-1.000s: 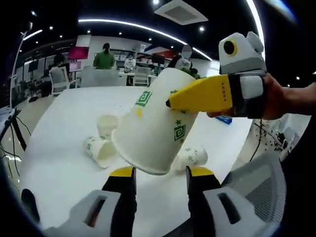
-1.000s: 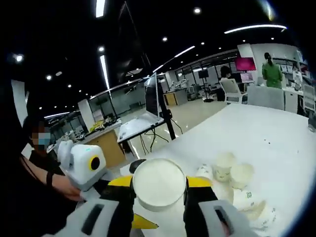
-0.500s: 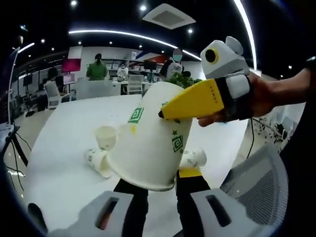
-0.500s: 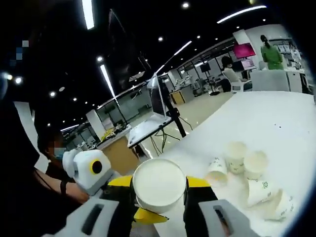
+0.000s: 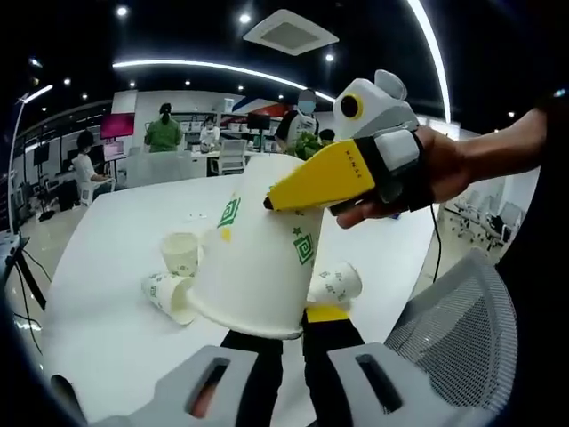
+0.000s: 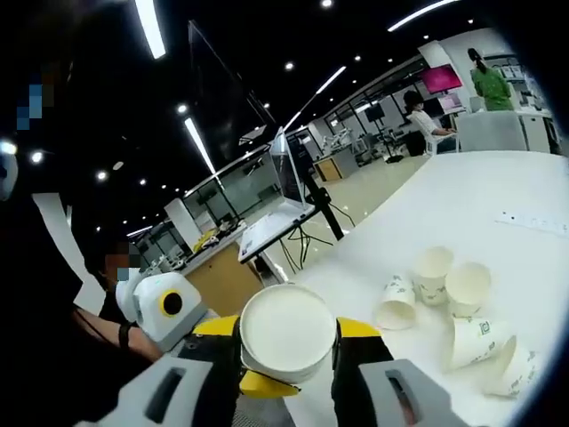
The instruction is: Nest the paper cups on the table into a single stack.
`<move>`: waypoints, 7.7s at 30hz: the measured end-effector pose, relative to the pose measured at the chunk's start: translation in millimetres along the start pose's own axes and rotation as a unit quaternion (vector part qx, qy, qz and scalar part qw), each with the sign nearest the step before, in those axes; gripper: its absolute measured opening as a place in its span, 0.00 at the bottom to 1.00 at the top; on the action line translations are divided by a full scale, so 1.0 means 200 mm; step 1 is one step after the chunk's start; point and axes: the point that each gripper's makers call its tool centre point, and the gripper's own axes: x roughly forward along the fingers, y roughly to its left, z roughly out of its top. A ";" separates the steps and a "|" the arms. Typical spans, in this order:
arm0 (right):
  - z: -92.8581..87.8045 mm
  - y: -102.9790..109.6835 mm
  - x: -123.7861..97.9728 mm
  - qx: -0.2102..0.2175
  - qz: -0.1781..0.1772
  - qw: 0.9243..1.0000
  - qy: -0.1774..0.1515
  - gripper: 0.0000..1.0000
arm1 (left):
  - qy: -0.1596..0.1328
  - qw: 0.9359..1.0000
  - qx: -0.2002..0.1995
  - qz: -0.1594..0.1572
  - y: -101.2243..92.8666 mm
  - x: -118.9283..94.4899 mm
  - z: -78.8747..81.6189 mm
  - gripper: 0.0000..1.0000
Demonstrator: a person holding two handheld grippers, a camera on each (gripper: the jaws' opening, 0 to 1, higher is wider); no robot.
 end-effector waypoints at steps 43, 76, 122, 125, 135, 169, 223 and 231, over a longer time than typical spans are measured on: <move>-0.13 -0.10 -0.06 0.023 -0.013 1.000 0.012 0.40 | 0.043 0.998 0.023 -0.040 -0.12 -0.07 -0.07 0.02; -0.12 -0.13 -0.05 0.078 -0.022 0.997 -0.015 0.43 | -0.037 0.995 -0.082 -0.052 -0.15 -0.02 0.07 0.12; -0.21 -0.12 -0.09 0.032 -0.038 0.999 0.011 0.35 | 0.053 0.996 -0.011 -0.072 -0.13 0.05 -0.05 0.00; -0.26 -0.16 -0.11 0.007 -0.056 0.998 0.035 0.40 | 0.065 0.995 -0.003 -0.071 -0.11 0.06 -0.06 0.00; -0.33 -0.22 -0.17 -0.064 -0.128 0.988 0.060 0.62 | 0.133 0.989 0.010 -0.064 -0.03 0.12 -0.15 0.00; -0.38 -0.26 -0.34 -0.042 -0.193 0.980 0.017 0.63 | 0.365 0.902 0.201 -0.113 0.17 0.28 -0.35 0.00; -0.43 -0.30 -0.43 -0.027 -0.203 0.979 0.021 0.63 | 0.459 0.832 0.278 -0.142 0.29 0.42 -0.40 0.02; -0.43 -0.32 -0.45 -0.020 -0.209 0.978 0.017 0.63 | 0.453 0.837 0.275 -0.136 0.30 0.42 -0.38 0.09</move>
